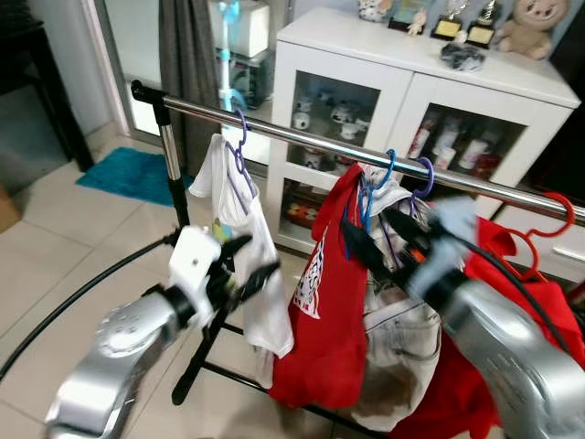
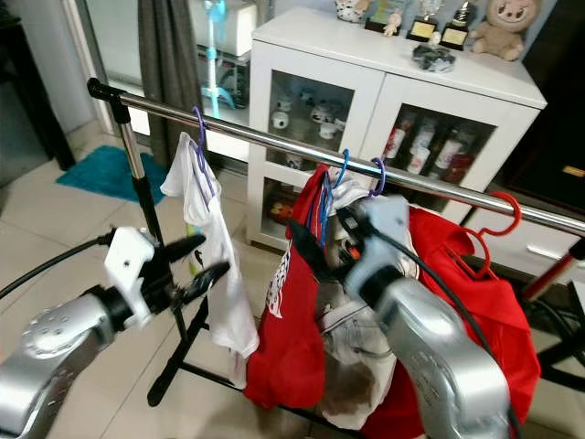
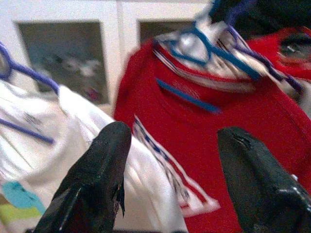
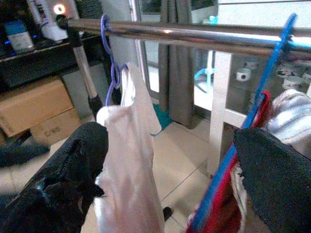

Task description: Hang hanger

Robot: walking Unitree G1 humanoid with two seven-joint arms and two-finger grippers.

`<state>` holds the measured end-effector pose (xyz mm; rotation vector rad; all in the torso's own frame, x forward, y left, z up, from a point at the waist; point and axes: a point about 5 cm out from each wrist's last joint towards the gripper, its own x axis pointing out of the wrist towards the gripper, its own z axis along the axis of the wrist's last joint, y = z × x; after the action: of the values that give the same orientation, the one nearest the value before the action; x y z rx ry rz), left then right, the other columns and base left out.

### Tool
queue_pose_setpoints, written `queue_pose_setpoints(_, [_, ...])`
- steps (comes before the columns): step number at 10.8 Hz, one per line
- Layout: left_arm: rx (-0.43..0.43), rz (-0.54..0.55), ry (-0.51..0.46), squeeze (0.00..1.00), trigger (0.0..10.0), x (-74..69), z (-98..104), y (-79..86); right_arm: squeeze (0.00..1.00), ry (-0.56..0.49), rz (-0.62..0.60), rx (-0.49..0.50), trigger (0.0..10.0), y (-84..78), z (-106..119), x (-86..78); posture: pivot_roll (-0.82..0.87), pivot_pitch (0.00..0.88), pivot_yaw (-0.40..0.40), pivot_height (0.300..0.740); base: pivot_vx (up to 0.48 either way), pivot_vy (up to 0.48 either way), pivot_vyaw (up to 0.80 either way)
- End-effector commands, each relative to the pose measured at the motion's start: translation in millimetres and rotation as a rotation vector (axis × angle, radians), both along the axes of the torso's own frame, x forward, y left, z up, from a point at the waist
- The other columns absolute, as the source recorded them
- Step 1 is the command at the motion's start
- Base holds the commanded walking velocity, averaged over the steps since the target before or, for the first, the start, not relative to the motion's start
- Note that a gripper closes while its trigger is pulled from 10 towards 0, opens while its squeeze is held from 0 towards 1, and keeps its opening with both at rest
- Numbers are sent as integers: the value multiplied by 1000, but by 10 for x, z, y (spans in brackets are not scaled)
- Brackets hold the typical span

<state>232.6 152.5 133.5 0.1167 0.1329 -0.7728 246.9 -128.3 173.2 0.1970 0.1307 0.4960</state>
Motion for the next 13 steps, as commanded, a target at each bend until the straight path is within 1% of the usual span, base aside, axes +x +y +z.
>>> queue_pose_setpoints(1, [2, -39, 0, 0, 10000, -20, 25, -35, 0, 38, -43, -23, 10000, -1, -33, 78, -74, 0, -84, 740, 0, 0, 0])
queue_pose_setpoints(2, [15, -37, 1, 0, 10000, -37, 31, 2, 0, 72, -143, -71, 10000, -26, -57, 193, -67, 0, -84, 740, 0, 0, 0])
queue_pose_setpoints(3, [18, -42, 2, 0, 10000, -58, 40, 29, 0, 86, -230, -86, 10000, -70, -66, 251, -61, 0, -92, 740, 0, 0, 0])
queue_pose_setpoints(4, [20, -41, 4, 0, 10000, -61, 40, 42, 0, 94, -231, -79, 10000, -65, -54, 256, -60, 1, -90, 740, 0, 0, 0])
queue_pose_setpoints(7, [31, -53, -1, 0, 10000, -37, 53, 71, 0, 140, -319, -125, 10000, -100, -74, 298, -63, 0, -83, 740, 0, 0, 0])
queue_pose_setpoints(9, [30, -93, -1, 0, 10000, -10, 51, 51, 0, 159, -318, -131, 10000, -64, -96, 346, -67, 0, -78, 740, 0, 0, 0])
queue_pose_setpoints(11, [36, -97, -6, 0, 10000, 3, 55, 45, 0, 171, -333, -156, 10000, -55, -108, 405, -63, 0, -81, 740, 0, 0, 0])
queue_pose_setpoints(12, [37, -96, -7, 0, 10000, 4, 58, 40, 0, 180, -337, -153, 5255, -58, -114, 434, -59, 0, -88, 740, 0, 0, 0])
queue_pose_setpoints(13, [38, -95, -9, 0, 10000, 4, 65, 38, 0, 181, -322, -150, 2588, -32, -119, 445, -57, 0, -92, 740, 0, 0, 0])
